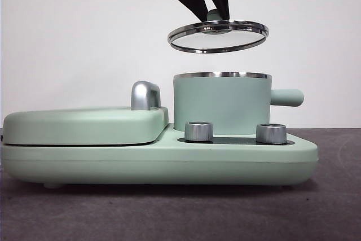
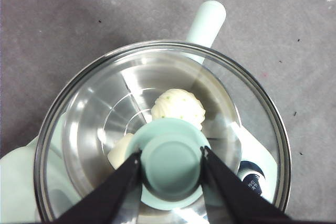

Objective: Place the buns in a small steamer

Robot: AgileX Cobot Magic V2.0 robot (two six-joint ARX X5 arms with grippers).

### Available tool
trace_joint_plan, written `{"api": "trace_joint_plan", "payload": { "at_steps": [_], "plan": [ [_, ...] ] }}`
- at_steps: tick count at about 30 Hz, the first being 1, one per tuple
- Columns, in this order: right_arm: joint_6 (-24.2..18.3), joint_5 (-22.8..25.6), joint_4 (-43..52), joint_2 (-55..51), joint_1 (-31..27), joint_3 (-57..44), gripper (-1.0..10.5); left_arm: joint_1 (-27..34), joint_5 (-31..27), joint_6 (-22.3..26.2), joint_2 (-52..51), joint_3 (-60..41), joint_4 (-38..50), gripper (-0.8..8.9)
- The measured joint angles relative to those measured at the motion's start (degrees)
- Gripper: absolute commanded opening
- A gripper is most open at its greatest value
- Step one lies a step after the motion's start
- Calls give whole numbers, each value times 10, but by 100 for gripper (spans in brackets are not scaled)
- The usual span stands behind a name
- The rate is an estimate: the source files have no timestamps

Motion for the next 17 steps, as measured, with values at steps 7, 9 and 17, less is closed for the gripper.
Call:
{"api": "trace_joint_plan", "payload": {
  "at_steps": [7, 9, 17],
  "plan": [
    [0, 0, 0, 0, 0, 0, 425, -5, 0, -15, 3, 0, 9, 21],
    [0, 0, 0, 0, 0, 0, 425, -7, 0, -16, 11, 0, 12, 19],
    [0, 0, 0, 0, 0, 0, 425, -7, 0, -17, 32, 0, 24, 19]
  ]
}}
